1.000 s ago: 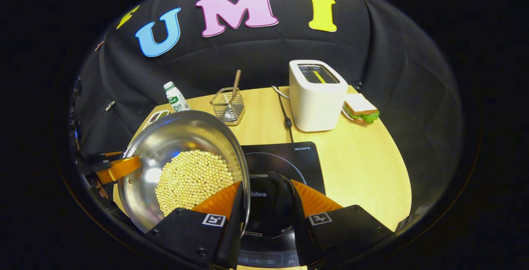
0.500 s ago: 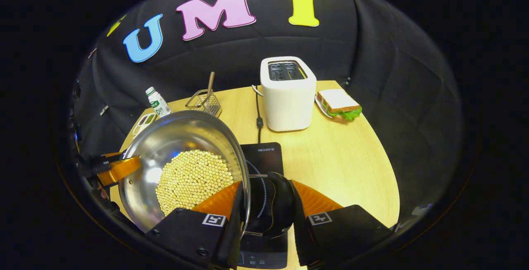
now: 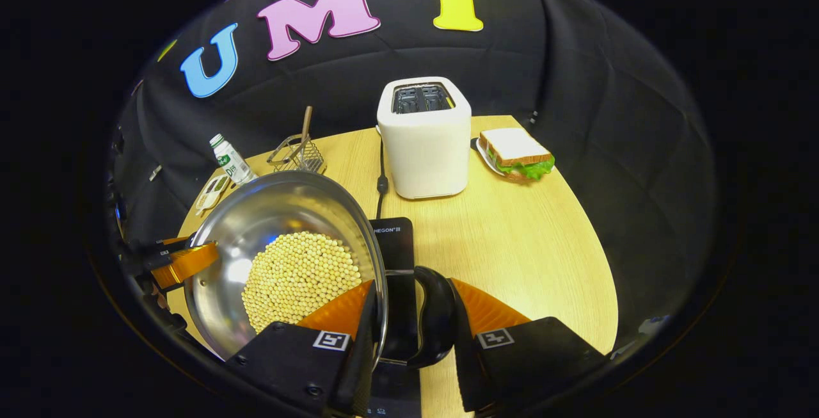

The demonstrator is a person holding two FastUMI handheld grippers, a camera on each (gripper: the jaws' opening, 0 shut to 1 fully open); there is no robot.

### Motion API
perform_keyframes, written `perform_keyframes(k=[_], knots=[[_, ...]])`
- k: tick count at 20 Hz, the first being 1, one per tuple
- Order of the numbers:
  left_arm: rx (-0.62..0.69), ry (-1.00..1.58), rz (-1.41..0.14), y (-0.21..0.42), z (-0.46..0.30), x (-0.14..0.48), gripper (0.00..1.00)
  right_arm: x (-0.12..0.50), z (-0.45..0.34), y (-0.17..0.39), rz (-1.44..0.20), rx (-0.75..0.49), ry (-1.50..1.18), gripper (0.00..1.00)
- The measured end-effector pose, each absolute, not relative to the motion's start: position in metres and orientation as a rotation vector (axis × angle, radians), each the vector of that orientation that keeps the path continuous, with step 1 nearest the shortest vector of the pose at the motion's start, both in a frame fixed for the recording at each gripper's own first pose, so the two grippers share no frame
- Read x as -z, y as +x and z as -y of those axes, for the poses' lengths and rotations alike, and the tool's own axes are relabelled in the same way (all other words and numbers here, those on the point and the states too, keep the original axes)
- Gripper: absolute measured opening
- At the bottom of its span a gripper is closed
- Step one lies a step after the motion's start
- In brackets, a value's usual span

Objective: First push the handle of the pot to place it horizontally, then grasp the pot with both hands and set it on the induction cooktop.

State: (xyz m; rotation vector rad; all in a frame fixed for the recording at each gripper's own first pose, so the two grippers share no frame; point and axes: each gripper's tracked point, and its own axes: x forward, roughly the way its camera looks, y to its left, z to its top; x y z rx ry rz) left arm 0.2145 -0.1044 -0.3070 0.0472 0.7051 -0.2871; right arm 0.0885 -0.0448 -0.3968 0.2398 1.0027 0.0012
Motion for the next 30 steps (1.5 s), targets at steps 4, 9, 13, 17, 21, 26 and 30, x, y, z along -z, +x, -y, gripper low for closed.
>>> perform_keyframes(k=[4, 9, 13, 17, 21, 26, 30], knots=[[0.280, 0.040, -0.712, 0.215, 0.101, 0.316, 0.57, 0.406, 0.041, 0.090, -1.008, -0.009, 0.234, 0.57], [0.280, 0.036, -0.718, 0.217, 0.102, 0.326, 0.57, 0.414, 0.042, 0.089, -1.009, -0.008, 0.239, 0.57], [0.280, 0.049, -0.724, 0.218, 0.103, 0.328, 0.58, 0.417, 0.043, 0.092, -1.012, -0.012, 0.249, 0.57], [0.274, 0.043, -0.725, 0.218, 0.102, 0.328, 0.58, 0.417, 0.042, 0.092, -1.014, -0.013, 0.255, 0.57], [0.270, 0.031, -0.730, 0.217, 0.102, 0.328, 0.60, 0.418, 0.042, 0.092, -1.023, -0.013, 0.259, 0.58], [0.238, 0.047, -0.729, 0.215, 0.100, 0.325, 0.68, 0.418, 0.044, 0.089, -1.024, 0.014, 0.220, 0.76], [0.241, 0.070, -0.720, 0.211, 0.100, 0.317, 0.98, 0.412, 0.046, 0.088, -1.009, 0.017, 0.201, 0.94]])
